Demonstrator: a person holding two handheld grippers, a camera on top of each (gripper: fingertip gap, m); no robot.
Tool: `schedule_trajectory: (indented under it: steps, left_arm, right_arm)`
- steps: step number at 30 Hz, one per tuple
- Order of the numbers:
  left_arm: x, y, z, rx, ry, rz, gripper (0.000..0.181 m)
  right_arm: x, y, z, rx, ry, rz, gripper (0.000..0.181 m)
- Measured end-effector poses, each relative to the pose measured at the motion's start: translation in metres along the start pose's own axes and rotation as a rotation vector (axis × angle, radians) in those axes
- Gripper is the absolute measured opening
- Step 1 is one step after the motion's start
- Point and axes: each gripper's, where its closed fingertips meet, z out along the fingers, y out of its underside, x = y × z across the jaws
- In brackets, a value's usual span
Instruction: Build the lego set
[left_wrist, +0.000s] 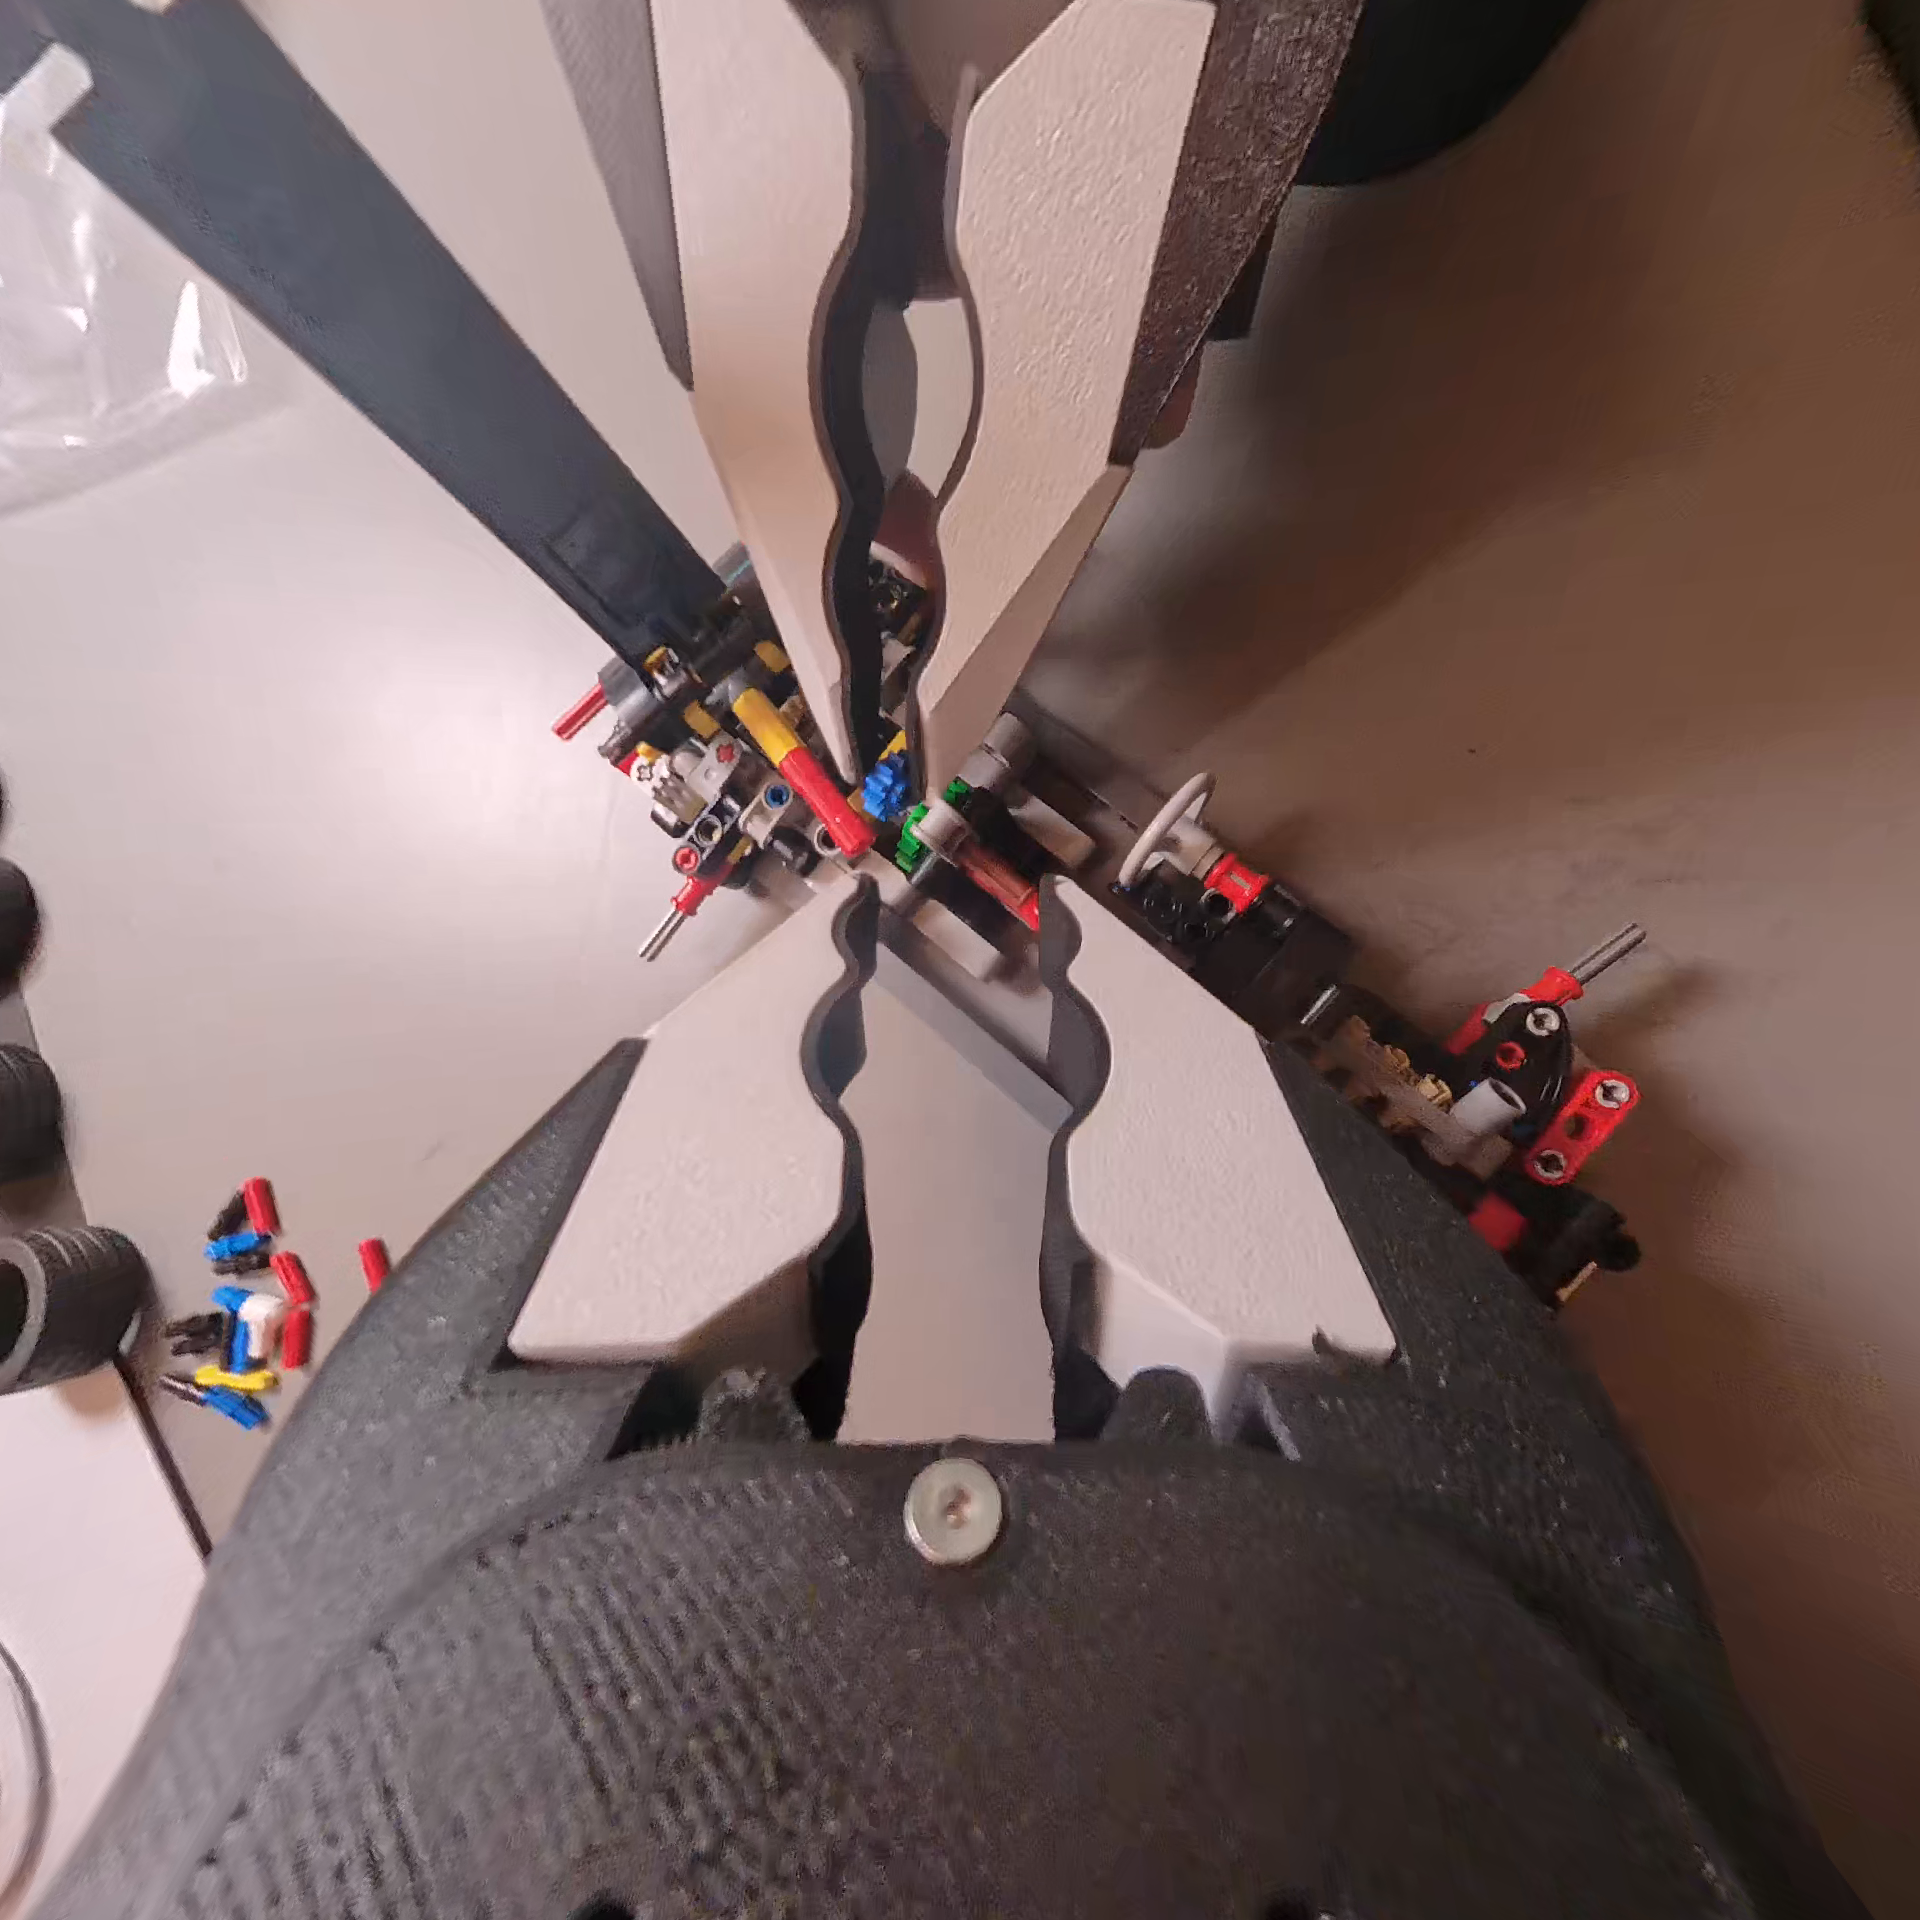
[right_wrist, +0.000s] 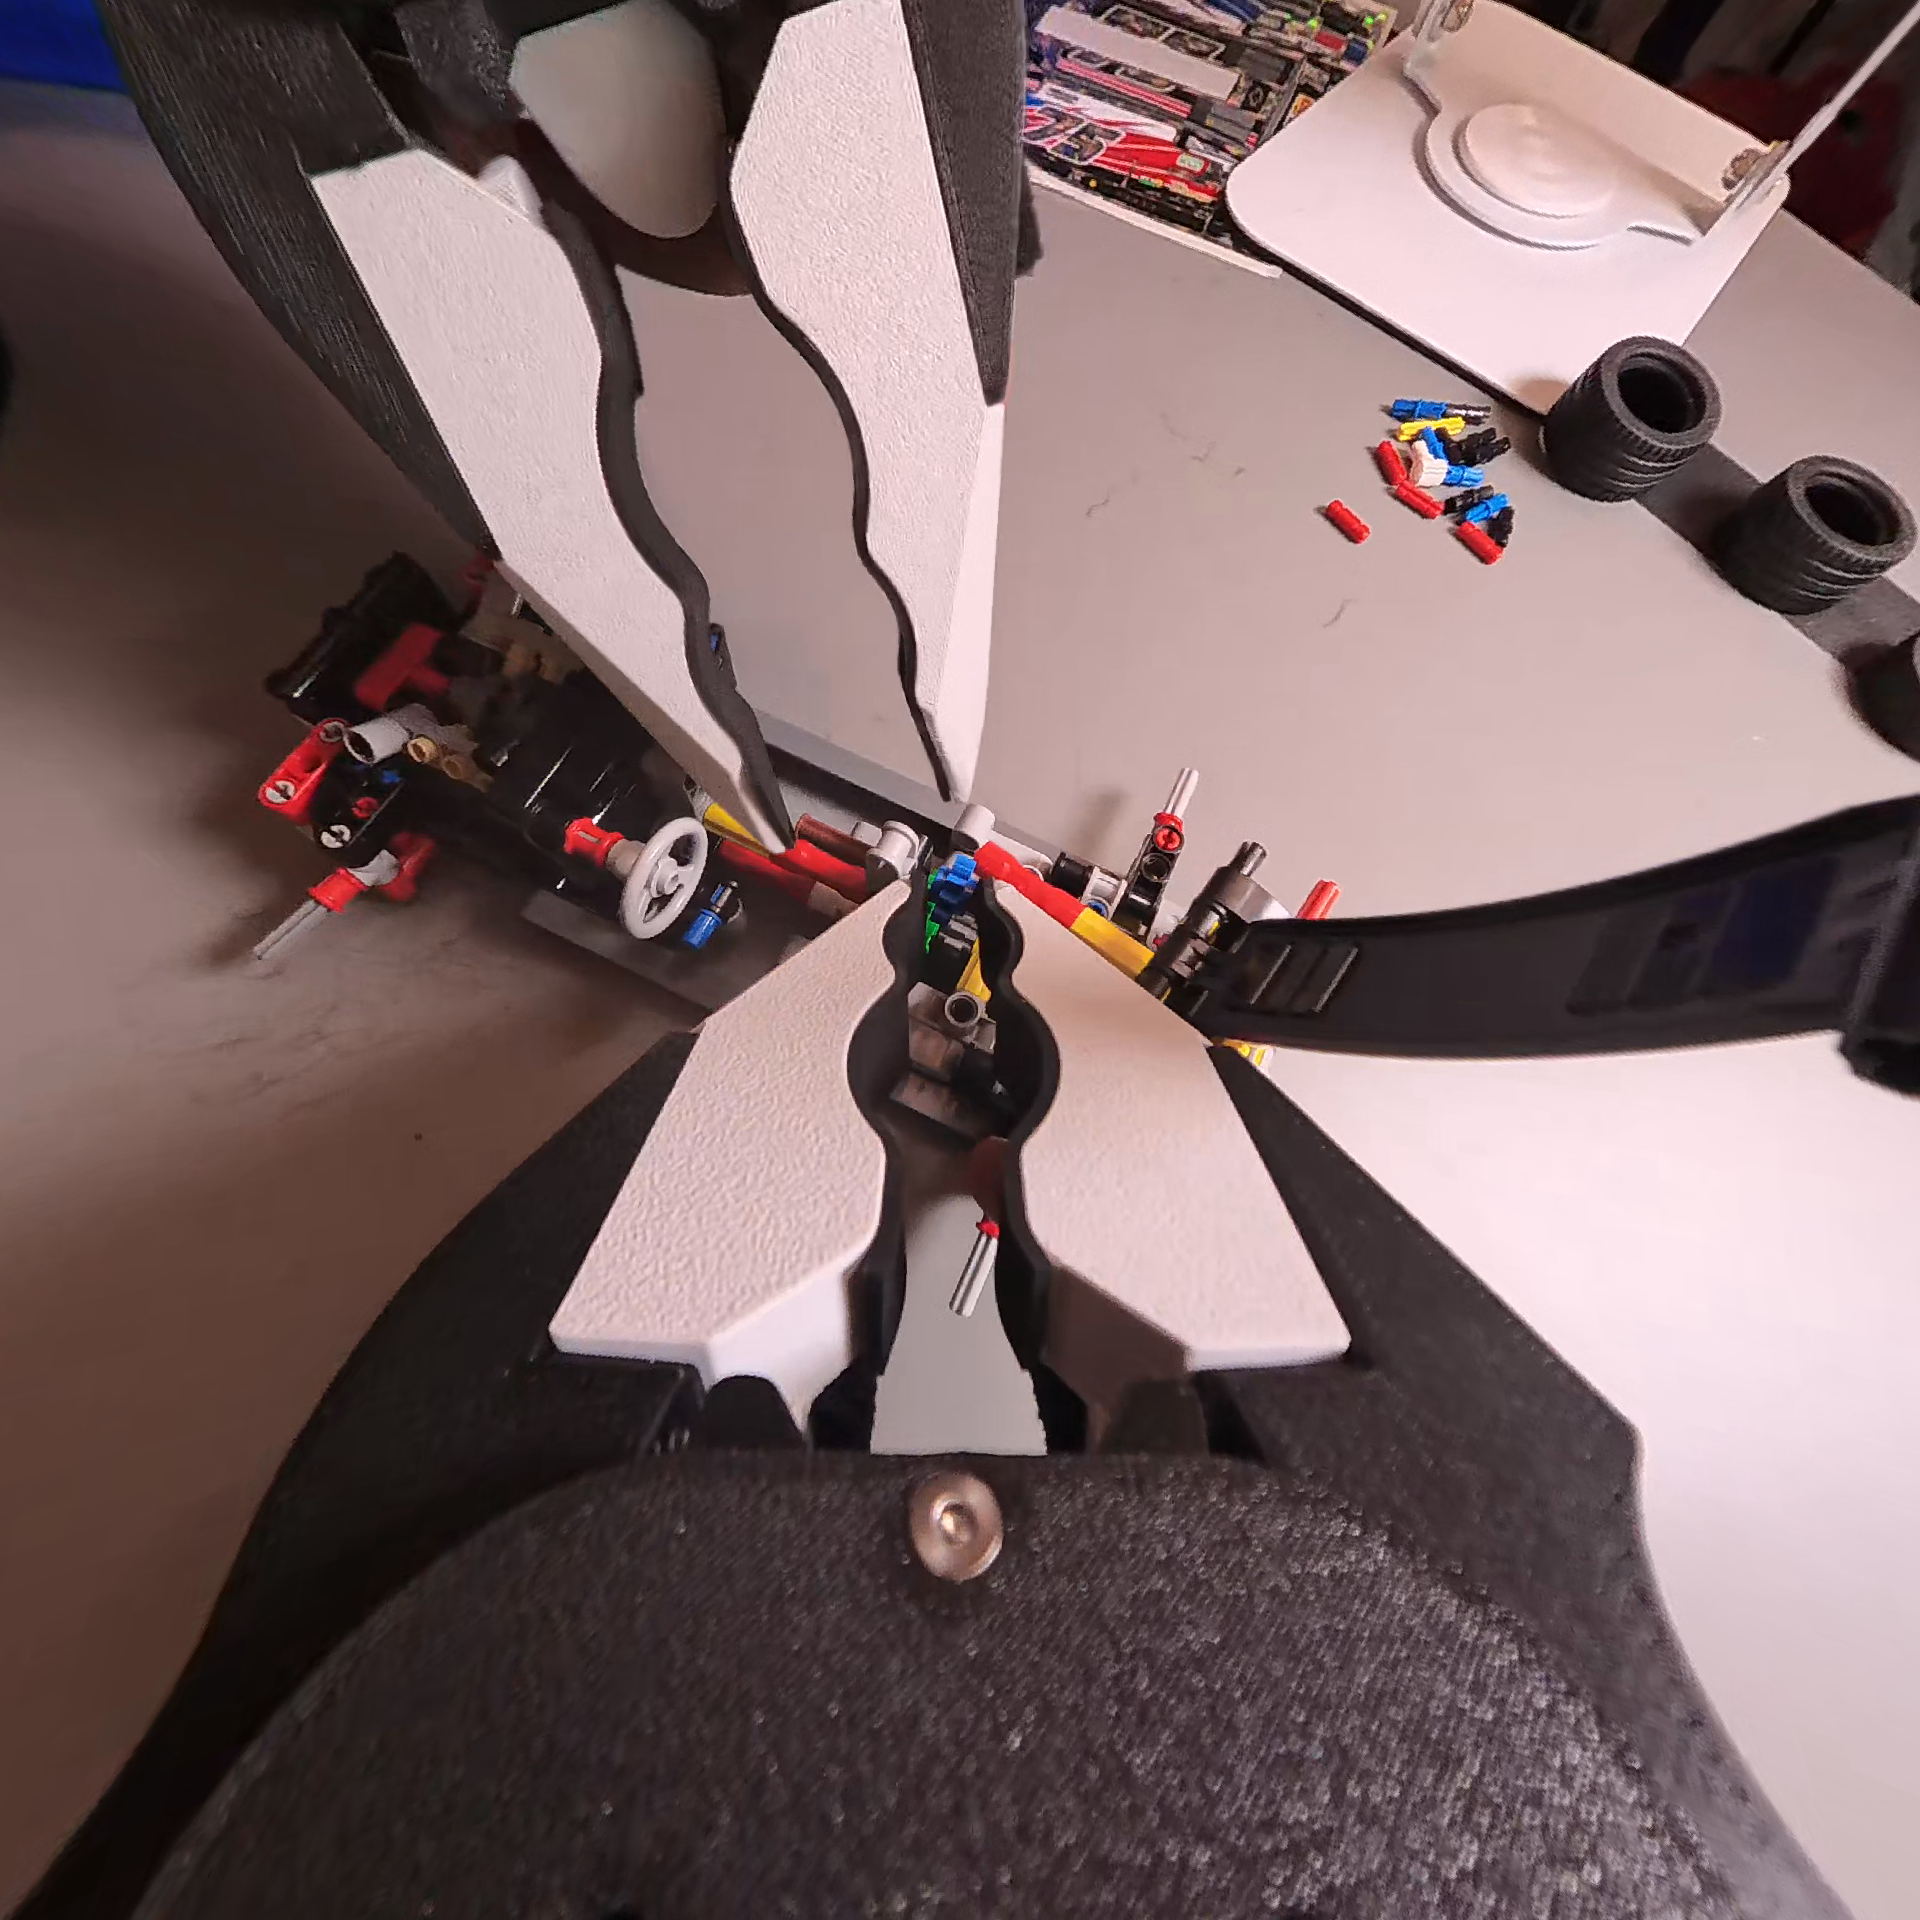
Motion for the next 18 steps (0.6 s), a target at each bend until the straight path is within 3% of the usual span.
schedule_trajectory:
  steps: [10, 18]
  left_arm:
    - [0.001, -0.002, 0.004, 0.029, 0.027, 0.137, 0.023]
    - [-0.014, -0.017, -0.01, 0.173, 0.022, -0.085, 0.019]
  right_arm:
    - [-0.003, 0.004, 0.007, -0.046, -0.026, 0.006, 0.007]
    - [-0.003, -0.01, 0.0, 0.056, -0.038, -0.032, 0.008]
